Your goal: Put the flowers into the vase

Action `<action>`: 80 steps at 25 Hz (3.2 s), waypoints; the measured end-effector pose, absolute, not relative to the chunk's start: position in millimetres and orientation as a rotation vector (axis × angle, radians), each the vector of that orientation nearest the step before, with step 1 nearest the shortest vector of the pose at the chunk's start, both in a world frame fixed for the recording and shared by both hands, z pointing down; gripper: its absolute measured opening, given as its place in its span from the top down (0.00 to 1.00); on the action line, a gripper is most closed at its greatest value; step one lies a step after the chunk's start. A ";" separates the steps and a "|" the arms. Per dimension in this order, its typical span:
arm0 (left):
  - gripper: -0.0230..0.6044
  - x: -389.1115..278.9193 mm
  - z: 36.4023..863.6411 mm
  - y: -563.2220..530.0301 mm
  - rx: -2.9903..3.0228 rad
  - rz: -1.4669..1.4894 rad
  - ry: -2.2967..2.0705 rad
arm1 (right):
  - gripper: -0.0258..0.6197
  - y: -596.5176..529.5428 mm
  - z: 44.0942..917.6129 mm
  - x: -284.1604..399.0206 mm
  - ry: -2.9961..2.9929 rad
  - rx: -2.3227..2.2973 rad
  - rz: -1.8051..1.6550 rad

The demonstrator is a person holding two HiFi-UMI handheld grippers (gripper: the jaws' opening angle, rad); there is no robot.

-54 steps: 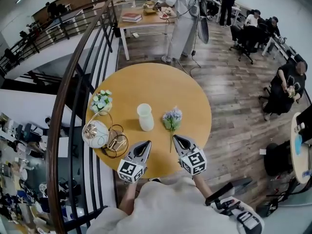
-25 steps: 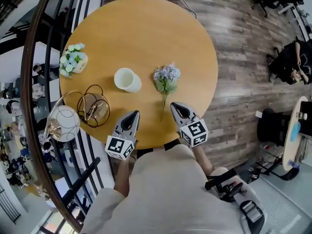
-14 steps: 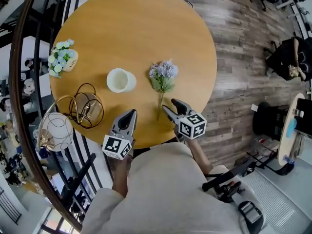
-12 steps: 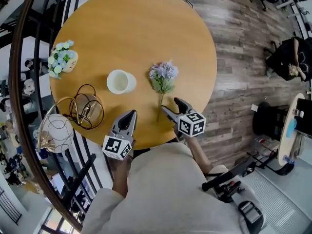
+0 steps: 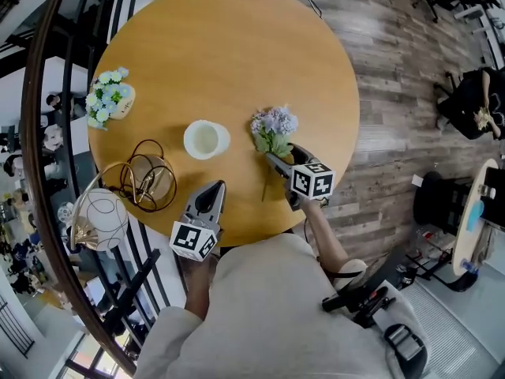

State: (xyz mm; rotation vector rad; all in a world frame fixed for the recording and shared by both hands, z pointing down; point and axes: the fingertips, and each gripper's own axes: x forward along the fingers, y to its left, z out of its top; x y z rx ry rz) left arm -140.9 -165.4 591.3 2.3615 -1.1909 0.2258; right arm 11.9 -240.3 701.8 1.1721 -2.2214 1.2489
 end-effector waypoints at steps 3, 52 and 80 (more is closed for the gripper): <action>0.95 -146.6 590.8 -163.9 2.350 0.227 -1.212 | 0.40 -255.5 711.5 9.2 -2.205 1.187 1.276; 0.95 -209.3 509.3 -157.9 2.412 0.033 -1.631 | 0.86 -323.3 303.4 -138.8 -3.264 0.897 -0.118; 0.95 -222.7 539.1 -114.2 2.275 0.146 -1.618 | 0.53 -282.4 482.8 -150.5 -2.895 1.061 -0.084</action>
